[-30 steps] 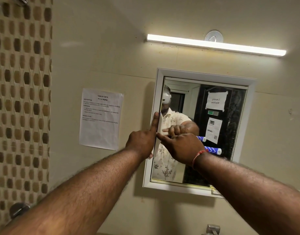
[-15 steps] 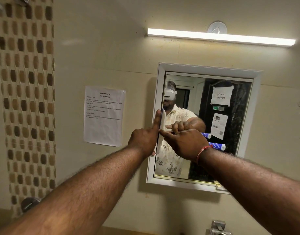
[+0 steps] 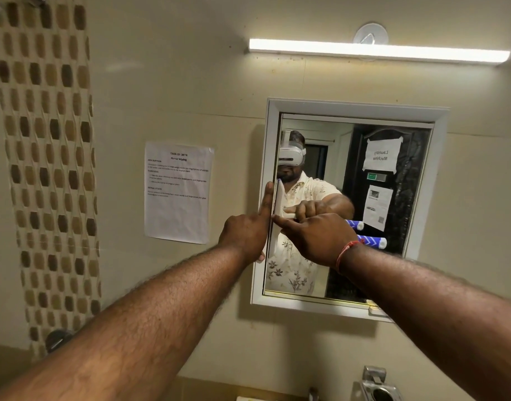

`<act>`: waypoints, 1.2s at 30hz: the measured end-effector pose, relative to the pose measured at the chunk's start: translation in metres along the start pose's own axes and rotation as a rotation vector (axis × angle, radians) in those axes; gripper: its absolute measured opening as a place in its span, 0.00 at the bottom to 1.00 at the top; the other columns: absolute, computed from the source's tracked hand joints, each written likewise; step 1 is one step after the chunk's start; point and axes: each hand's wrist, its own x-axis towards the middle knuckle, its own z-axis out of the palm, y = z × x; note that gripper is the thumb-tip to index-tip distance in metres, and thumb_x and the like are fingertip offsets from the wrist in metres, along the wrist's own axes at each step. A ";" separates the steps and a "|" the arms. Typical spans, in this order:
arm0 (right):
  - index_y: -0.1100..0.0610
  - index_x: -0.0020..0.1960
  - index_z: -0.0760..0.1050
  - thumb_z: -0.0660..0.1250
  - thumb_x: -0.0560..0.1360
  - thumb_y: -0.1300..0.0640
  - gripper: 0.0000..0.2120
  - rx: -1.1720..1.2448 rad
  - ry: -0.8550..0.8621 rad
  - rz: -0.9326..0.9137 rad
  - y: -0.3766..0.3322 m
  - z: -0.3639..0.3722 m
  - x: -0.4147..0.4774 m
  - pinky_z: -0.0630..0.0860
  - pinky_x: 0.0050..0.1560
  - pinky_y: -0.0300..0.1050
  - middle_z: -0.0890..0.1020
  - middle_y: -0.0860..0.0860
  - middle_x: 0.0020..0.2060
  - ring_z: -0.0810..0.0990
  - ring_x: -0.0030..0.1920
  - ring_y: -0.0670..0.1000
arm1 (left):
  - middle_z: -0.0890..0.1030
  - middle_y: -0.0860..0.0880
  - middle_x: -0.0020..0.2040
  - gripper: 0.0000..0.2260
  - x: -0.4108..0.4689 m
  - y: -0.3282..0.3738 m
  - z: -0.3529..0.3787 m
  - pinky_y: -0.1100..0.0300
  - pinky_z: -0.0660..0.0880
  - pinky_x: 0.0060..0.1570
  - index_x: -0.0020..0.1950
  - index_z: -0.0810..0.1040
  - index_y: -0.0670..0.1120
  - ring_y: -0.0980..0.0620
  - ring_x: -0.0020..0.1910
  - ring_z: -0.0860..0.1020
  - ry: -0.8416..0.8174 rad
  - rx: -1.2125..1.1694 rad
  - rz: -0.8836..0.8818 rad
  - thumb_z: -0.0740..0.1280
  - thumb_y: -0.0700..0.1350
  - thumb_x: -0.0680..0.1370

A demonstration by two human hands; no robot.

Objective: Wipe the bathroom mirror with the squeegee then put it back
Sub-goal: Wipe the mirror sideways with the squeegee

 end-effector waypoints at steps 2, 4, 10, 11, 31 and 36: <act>0.38 0.83 0.59 0.48 0.88 0.39 0.24 -0.002 0.010 -0.002 -0.001 0.001 0.001 0.81 0.38 0.50 0.83 0.52 0.42 0.81 0.35 0.51 | 0.87 0.40 0.55 0.77 -0.001 0.000 0.000 0.47 0.82 0.44 0.82 0.17 0.55 0.45 0.38 0.83 -0.007 -0.012 0.001 0.88 0.46 0.70; 0.38 0.83 0.58 0.48 0.88 0.39 0.24 -0.019 0.009 -0.006 -0.001 0.002 0.002 0.83 0.41 0.54 0.85 0.56 0.49 0.84 0.40 0.54 | 0.87 0.40 0.56 0.77 -0.002 0.001 -0.001 0.48 0.81 0.44 0.81 0.17 0.55 0.46 0.38 0.82 -0.012 -0.012 -0.005 0.88 0.46 0.70; 0.36 0.82 0.56 0.47 0.88 0.39 0.23 -0.061 -0.001 0.004 0.001 0.008 0.004 0.83 0.50 0.62 0.85 0.60 0.55 0.86 0.50 0.61 | 0.87 0.41 0.56 0.76 -0.004 0.009 -0.001 0.50 0.75 0.39 0.81 0.16 0.53 0.46 0.38 0.81 -0.033 0.048 -0.032 0.87 0.49 0.71; 0.36 0.82 0.57 0.48 0.88 0.39 0.23 -0.067 0.004 0.004 0.002 0.009 0.002 0.83 0.51 0.62 0.85 0.60 0.55 0.86 0.51 0.61 | 0.86 0.41 0.56 0.76 -0.005 0.011 -0.002 0.50 0.75 0.39 0.81 0.16 0.53 0.47 0.37 0.80 -0.031 0.060 -0.037 0.87 0.50 0.72; 0.37 0.84 0.62 0.58 0.87 0.40 0.26 -0.140 -0.129 0.058 0.098 -0.027 -0.130 0.76 0.39 0.50 0.85 0.58 0.57 0.86 0.48 0.60 | 0.87 0.40 0.49 0.76 -0.008 0.015 0.005 0.43 0.84 0.42 0.78 0.14 0.59 0.43 0.35 0.82 -0.047 0.003 -0.056 0.86 0.46 0.72; 0.33 0.85 0.52 0.55 0.87 0.37 0.28 -0.176 -0.241 0.210 0.130 -0.031 -0.167 0.82 0.43 0.49 0.79 0.51 0.41 0.80 0.38 0.53 | 0.87 0.41 0.48 0.74 -0.010 0.015 0.007 0.41 0.85 0.43 0.79 0.15 0.59 0.42 0.36 0.84 -0.050 -0.010 -0.055 0.85 0.46 0.74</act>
